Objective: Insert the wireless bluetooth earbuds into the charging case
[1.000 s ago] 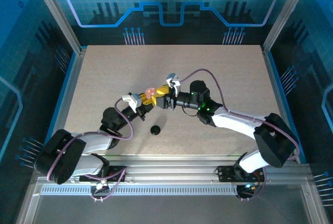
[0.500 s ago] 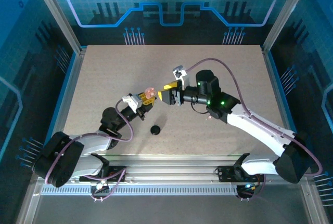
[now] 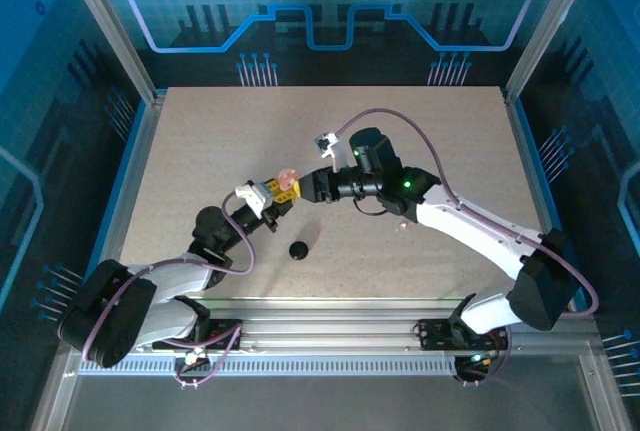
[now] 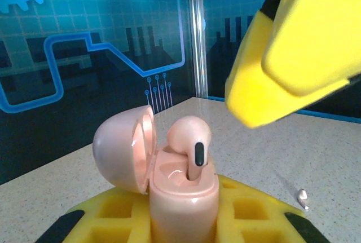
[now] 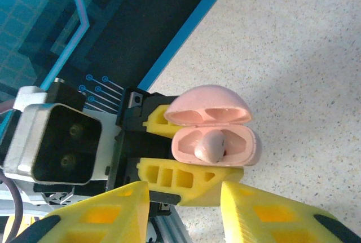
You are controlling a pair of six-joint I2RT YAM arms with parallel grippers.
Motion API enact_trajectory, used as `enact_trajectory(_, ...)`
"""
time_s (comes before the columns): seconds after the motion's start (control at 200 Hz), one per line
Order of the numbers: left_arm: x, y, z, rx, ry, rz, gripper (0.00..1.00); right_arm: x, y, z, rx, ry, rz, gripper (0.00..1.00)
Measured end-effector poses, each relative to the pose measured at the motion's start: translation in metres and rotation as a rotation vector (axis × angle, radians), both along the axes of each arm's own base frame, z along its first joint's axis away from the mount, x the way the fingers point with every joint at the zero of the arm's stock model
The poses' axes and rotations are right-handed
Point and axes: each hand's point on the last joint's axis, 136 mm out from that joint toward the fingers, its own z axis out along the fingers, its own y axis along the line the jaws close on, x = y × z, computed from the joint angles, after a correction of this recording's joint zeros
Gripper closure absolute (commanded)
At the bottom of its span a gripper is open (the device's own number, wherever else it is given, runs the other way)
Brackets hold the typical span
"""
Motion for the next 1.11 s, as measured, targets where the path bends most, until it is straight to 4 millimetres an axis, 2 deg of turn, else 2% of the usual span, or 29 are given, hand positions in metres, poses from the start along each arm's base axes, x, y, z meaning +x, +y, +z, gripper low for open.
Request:
enact_trajectory(0.345, 0.001, 0.001, -0.001, 0.002, 0.005, 0.005, 0.86, 0.0, 0.007, -0.011, 0.005, 0.053, 0.016, 0.69)
enact_trajectory(0.595, 0.001, 0.001, -0.001, 0.001, 0.005, 0.009, 0.86, 0.002, 0.011, -0.001, 0.034, 0.034, 0.024, 0.75)
enact_trajectory(1.106, 0.002, 0.001, -0.003, 0.005, 0.015, 0.01, 0.86, 0.008, 0.018, -0.003, 0.039, 0.035, 0.032, 0.76)
